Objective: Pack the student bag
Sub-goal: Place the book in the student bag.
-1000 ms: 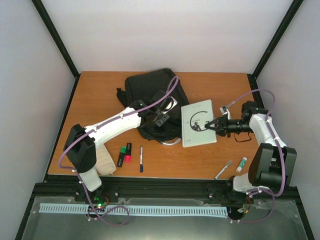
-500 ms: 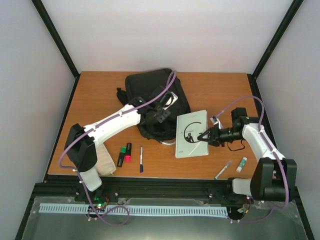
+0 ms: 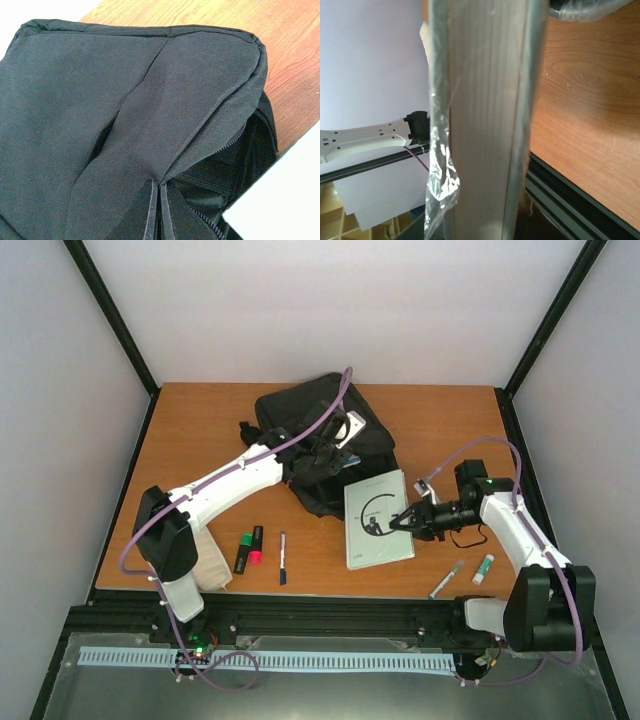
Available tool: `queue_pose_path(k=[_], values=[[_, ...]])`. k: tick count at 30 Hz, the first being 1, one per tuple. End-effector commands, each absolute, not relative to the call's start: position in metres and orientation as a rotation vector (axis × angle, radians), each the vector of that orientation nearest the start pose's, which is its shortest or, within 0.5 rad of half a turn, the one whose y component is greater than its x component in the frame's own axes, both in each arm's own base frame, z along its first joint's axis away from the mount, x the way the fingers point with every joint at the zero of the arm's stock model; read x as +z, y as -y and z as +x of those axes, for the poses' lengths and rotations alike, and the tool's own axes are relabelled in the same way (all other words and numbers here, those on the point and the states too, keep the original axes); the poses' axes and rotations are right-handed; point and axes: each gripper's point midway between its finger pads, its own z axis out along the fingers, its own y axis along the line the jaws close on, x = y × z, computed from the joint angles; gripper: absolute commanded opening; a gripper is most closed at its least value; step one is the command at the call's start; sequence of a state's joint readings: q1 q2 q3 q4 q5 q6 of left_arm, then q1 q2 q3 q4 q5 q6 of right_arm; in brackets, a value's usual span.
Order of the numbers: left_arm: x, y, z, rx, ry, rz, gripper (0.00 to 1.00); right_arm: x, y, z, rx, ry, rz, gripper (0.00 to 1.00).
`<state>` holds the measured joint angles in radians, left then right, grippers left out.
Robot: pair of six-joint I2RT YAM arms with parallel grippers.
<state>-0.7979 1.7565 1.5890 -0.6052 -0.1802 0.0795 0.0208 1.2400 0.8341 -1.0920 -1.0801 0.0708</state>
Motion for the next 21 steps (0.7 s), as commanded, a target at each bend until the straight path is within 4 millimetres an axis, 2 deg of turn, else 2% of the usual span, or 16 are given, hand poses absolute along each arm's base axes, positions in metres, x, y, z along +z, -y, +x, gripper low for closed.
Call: queue_pose_path(k=[1, 4, 6, 10, 14, 21], values=[[0.278, 0.356, 0.374, -0.282, -1.982, 0.864, 0.01, 0.180, -0.169, 0.198, 1.805, -2.561, -0.001, 0.03], [0.281, 0.354, 0.369, -0.309, -1.983, 0.856, 0.01, 0.176, -0.174, 0.205, 1.821, -2.520, -0.027, 0.03], [0.289, 0.355, 0.369, -0.324, -1.955, 0.836, 0.01, 0.170, -0.177, 0.209, 1.815, -2.497, -0.043, 0.03], [0.290, 0.354, 0.363, -0.337, -1.944, 0.867, 0.01, 0.169, -0.188, 0.215, 1.887, -2.447, -0.094, 0.03], [0.291, 0.353, 0.358, -0.350, -1.937, 0.879, 0.01, 0.176, -0.198, 0.231, 1.890, -2.396, -0.248, 0.03], [0.297, 0.345, 0.353, -0.334, -1.909, 0.885, 0.01, 0.172, -0.210, 0.259, 1.996, -2.351, -0.335, 0.03]])
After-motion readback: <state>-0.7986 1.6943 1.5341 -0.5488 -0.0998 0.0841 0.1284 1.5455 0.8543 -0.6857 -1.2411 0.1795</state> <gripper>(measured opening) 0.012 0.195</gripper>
